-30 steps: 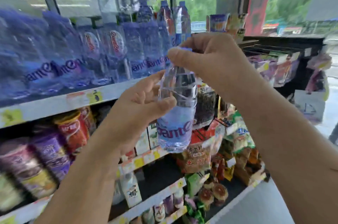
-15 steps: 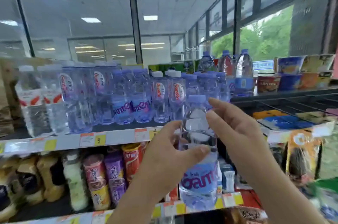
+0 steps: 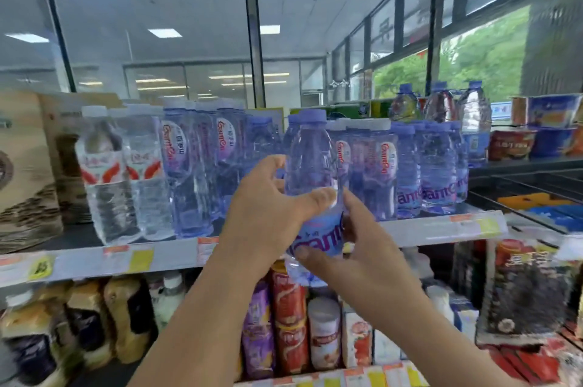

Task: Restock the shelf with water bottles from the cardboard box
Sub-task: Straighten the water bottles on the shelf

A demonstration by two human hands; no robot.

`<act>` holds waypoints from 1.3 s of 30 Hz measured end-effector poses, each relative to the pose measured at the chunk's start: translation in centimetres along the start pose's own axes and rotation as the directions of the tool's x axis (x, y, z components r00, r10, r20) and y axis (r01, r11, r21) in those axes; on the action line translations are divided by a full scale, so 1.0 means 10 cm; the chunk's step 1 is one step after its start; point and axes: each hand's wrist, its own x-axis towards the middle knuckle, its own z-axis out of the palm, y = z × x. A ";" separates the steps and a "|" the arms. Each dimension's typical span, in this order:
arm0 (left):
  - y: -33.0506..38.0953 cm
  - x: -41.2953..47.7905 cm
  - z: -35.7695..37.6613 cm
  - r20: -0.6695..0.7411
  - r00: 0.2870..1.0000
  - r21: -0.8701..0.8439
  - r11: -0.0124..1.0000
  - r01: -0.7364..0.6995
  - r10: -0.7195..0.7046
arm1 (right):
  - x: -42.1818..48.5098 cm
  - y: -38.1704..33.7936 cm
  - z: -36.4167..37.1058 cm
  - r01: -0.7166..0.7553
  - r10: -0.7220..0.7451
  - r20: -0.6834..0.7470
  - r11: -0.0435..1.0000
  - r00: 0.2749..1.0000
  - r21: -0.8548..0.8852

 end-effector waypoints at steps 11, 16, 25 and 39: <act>-0.32 0.73 -0.56 0.007 1.000 0.021 1.000 -0.016 0.016 | 1.01 -0.09 0.57 -0.017 -0.012 -0.167 0.985 0.986 -0.173; -0.61 0.76 -0.58 0.033 0.997 0.031 0.997 0.064 -0.065 | 1.17 0.07 0.67 -0.013 -0.013 -0.135 0.982 0.991 -0.189; -0.76 0.79 -0.56 0.028 0.995 0.074 0.993 0.097 -0.099 | 1.14 0.20 0.66 -0.008 -0.013 -0.093 0.976 0.996 -0.216; -0.59 0.56 -0.52 -0.143 0.988 0.312 0.950 -0.007 0.055 | 0.96 0.10 0.64 -0.022 -0.006 -0.108 0.967 0.994 -0.255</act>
